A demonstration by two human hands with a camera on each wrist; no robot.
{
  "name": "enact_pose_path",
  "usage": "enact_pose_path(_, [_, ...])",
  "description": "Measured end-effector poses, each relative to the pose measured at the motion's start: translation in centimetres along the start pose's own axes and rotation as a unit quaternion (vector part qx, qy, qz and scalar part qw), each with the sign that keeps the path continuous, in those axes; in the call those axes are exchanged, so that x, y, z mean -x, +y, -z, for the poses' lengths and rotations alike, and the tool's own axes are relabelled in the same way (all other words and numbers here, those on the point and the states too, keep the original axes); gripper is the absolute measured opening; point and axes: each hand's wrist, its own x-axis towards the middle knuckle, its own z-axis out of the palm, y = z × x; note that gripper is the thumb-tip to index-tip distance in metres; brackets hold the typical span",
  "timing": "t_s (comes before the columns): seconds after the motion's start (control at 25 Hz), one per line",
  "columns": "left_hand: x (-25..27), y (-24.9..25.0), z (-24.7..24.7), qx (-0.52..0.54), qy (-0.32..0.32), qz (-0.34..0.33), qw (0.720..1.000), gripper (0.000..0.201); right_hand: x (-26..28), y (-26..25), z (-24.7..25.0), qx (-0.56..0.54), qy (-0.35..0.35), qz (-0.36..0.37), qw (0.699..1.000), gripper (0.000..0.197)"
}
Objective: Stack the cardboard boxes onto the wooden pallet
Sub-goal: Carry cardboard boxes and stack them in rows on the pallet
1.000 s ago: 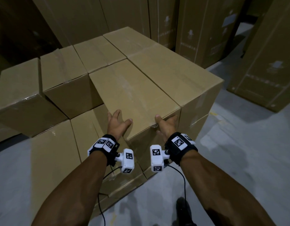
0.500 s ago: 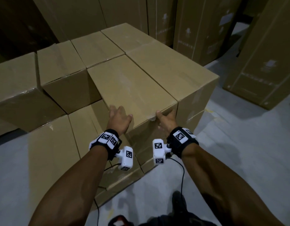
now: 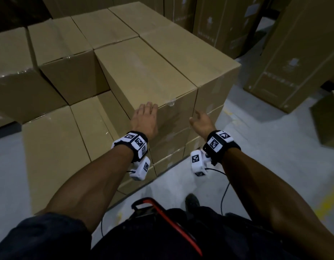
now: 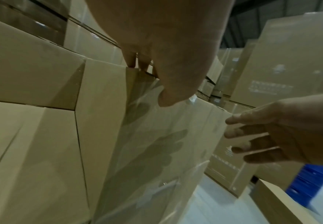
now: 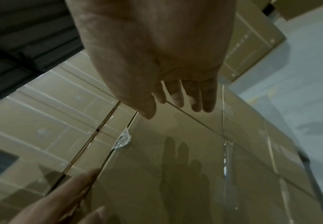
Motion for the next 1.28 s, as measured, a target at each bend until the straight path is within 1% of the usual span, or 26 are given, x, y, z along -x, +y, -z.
enact_pose_path(0.12, [1.5, 0.9, -0.7, -0.017, 0.020, -0.001, 1.000, 0.071, 1.5, 1.6, 0.9, 0.096, 0.009, 0.029, 0.995, 0.055])
enact_pose_path(0.24, [3.5, 1.9, -1.8, -0.044, 0.025, 0.010, 0.999, 0.072, 1.4, 2.8, 1.9, 0.174, 0.003, 0.071, 0.982, 0.051])
enact_pose_path(0.32, [4.4, 2.6, -2.6, -0.060, 0.012, 0.030, 0.998, 0.072, 0.6, 3.2, 2.4, 0.216, -0.009, 0.100, 0.971, 0.047])
enact_pose_path(0.44, [5.2, 4.4, -3.7, -0.049, -0.017, 0.090, 0.995, 0.069, -1.2, 4.2, 3.0, 0.252, -0.045, 0.138, 0.957, 0.045])
enact_pose_path(0.56, [6.0, 6.9, -5.0, -0.026, -0.024, 0.155, 0.987, 0.064, -3.1, 5.9, 4.3, 0.257, -0.078, 0.169, 0.948, 0.041])
enact_pose_path(0.64, [6.8, 8.7, -5.7, -0.017, -0.040, 0.199, 0.979, 0.062, -4.0, 7.3, 5.4, 0.261, -0.103, 0.188, 0.941, 0.039])
enact_pose_path(0.8, [7.9, 11.7, -6.8, 0.021, -0.072, 0.276, 0.958, 0.061, -5.7, 9.2, 6.3, 0.268, -0.147, 0.192, 0.933, 0.045])
enact_pose_path(0.96, [8.3, 12.6, -7.6, 0.040, -0.066, 0.307, 0.948, 0.063, -6.5, 9.9, 5.7, 0.231, -0.168, 0.175, 0.942, 0.050])
enact_pose_path(1.12, [6.8, 11.3, -10.7, 0.054, -0.035, 0.331, 0.941, 0.060, -9.0, 11.5, 3.1, 0.169, -0.137, 0.159, 0.963, 0.046])
enact_pose_path(1.2, [5.5, 9.7, -14.0, 0.053, -0.005, 0.346, 0.937, 0.062, -10.9, 13.2, 0.5, 0.129, -0.100, 0.171, 0.972, 0.045])
enact_pose_path(1.28, [4.1, 8.4, -17.2, 0.060, 0.028, 0.363, 0.929, 0.064, -12.7, 14.7, -2.2, 0.082, -0.056, 0.178, 0.979, 0.049])
